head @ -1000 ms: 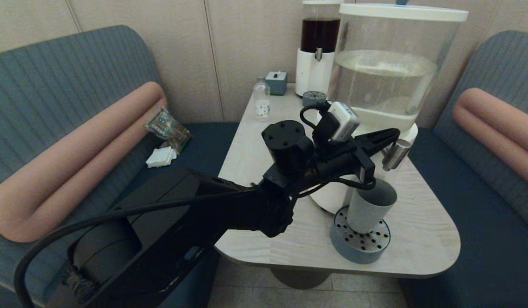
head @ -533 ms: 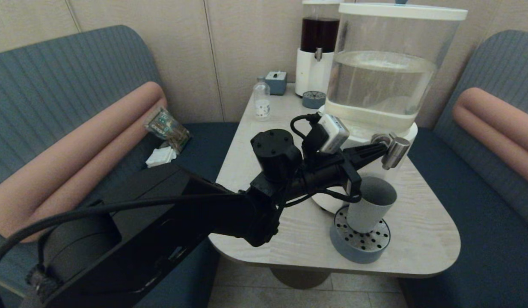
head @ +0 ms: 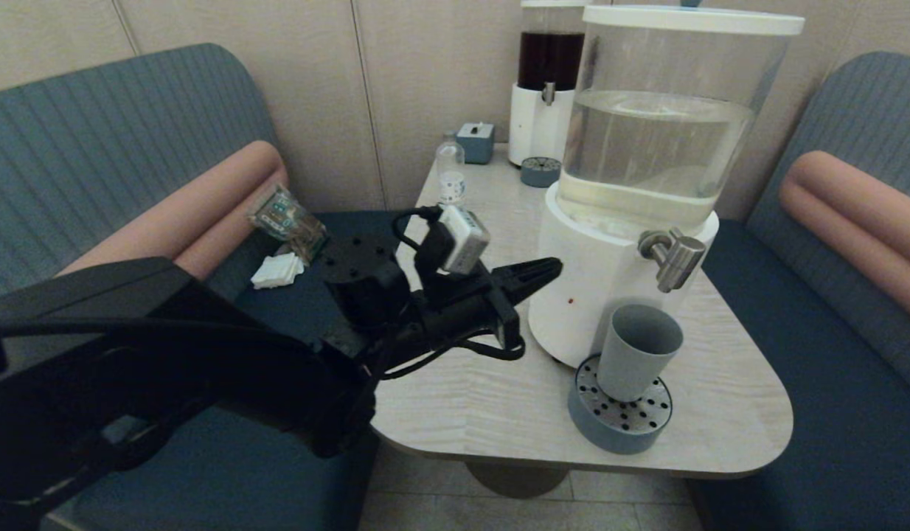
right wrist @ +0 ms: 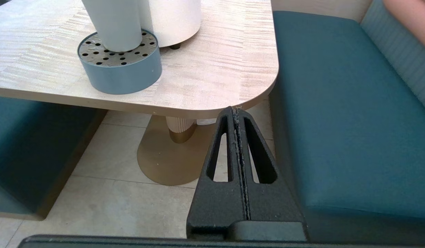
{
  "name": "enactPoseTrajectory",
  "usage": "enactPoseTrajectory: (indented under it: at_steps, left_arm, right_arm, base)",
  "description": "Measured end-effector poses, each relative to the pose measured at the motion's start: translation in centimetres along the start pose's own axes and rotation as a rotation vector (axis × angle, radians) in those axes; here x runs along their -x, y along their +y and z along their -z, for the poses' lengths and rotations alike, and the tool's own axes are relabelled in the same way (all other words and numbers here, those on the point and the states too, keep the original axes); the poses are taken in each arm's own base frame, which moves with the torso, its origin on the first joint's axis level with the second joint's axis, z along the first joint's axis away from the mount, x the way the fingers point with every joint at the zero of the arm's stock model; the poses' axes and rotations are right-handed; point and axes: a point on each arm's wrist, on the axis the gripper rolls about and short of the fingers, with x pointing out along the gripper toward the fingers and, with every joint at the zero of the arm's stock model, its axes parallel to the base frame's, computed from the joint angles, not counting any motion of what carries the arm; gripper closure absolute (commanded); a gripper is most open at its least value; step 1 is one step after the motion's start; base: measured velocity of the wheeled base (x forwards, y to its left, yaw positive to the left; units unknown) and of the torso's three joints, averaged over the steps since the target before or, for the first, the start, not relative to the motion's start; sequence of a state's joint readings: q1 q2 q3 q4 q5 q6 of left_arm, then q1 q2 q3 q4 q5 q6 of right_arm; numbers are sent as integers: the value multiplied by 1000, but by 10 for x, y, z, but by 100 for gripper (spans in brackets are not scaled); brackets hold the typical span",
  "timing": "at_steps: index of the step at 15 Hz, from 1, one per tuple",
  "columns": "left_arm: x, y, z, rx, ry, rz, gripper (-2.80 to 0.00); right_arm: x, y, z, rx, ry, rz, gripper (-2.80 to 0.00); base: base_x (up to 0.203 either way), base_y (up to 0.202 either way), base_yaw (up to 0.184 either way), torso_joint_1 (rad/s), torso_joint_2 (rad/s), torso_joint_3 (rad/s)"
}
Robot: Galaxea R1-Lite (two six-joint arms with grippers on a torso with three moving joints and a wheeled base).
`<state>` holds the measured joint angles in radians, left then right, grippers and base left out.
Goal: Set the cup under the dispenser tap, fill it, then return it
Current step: Place the cup next to the water dispenser
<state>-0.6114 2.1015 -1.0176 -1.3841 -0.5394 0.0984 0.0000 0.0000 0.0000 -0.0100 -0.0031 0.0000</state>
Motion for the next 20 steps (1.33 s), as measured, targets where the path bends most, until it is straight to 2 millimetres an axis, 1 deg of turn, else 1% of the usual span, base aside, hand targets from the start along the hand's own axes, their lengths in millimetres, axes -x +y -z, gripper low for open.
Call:
enactPoseTrajectory:
  at_steps: [2,4,6,9,11,12,14,15,18,20]
  left_arm:
    - [31,16,-16,-7,20,-102,0]
    - [64,35,-37,-30,22,-216,0]
    - [95,46,-61,-54,13,-326,0]
    - [137,48,-97,-74,-15,-510,0]
    - [165,45,-124,-88,-45,-657,0]
    - [182,43,-139,-109,-66,-746,0]
    - [217,31,-166,-175,-99,-885,0]
    - [231,18,-179,-212,-109,-927,0]
    - [257,-29,-207,-274,-82,-954,0]
    - [269,-65,-214,-252,-23,-916,0]
  right_arm:
    - [0,0,0,0,0,0,0]
    - [0,0,0,0,0,0,0]
    - [0,0,0,0,0,0,0]
    - [0,0,0,0,0,-1,0]
    - [0,0,0,0,0,0,0]
    - [0,0,0,0,0,0,0]
    - [0,0,0,0,0,0,0]
    - [0,0,0,0,0,0,0]
    - [0,0,0,0,0,1,0]
    - [0,0,0,0,0,0,0]
  base:
    - [0,0,0,0,0,0]
    - [0,0,0,0,0,0]
    - [0,0,0,0,0,0]
    - [0,0,0,0,0,0]
    - [0,0,0,0,0,0]
    - [0,0,0,0,0,0]
    - [0,0,0,0,0,0]
    - [0,0,0,0,0,0]
    - [0,0,0,0,0,0]
    - [0,0,0,0,0,0]
